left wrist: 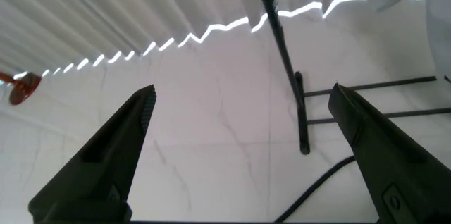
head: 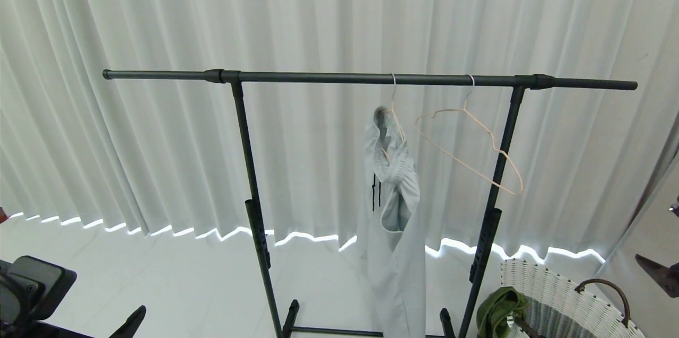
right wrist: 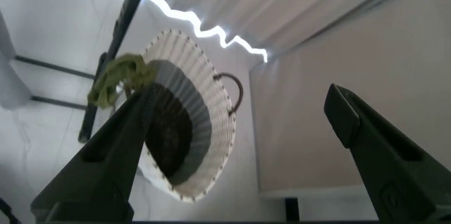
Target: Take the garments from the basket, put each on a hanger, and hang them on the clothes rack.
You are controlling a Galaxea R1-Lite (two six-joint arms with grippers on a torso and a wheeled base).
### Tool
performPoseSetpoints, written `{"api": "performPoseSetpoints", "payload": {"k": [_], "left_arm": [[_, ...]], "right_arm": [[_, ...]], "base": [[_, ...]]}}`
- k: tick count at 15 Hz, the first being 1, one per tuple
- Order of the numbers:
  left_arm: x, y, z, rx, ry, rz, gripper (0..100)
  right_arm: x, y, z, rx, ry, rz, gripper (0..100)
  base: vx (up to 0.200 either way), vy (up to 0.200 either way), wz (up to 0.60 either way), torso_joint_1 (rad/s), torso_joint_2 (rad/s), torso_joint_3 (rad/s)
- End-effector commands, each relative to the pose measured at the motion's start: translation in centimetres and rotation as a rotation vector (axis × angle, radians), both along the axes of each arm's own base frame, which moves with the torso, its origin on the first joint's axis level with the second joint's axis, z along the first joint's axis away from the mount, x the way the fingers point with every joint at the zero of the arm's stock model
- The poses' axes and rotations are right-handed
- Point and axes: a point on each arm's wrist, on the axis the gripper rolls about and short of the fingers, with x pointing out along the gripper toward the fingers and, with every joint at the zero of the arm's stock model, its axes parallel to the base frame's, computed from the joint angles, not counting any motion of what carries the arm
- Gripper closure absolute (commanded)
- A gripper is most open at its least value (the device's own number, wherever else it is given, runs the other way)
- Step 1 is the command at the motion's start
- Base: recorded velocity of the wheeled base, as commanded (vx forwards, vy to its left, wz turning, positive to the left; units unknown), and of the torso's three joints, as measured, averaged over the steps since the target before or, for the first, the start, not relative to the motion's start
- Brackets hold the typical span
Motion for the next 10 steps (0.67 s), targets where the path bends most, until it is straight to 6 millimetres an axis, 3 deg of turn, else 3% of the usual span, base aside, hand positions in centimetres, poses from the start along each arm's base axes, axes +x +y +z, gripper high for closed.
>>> {"api": "performPoseSetpoints", "payload": {"k": [1,10], "left_arm": [[0.0,0.1,-0.2,0.005,0.007,0.015,0],[-0.9,0.8,-2.0,0.040,0.079,0.119,0]], "right_arm": [[-0.1,-0.2,-0.2,-0.001,-0.001,-0.017,0],[-0.6,-0.4,-1.1,-0.008,0.023,-0.028,0]], "base": [[0.000,0.000,0.00,0.000,0.00,0.000],[0.000,0.000,0.00,0.000,0.00,0.000]]}}
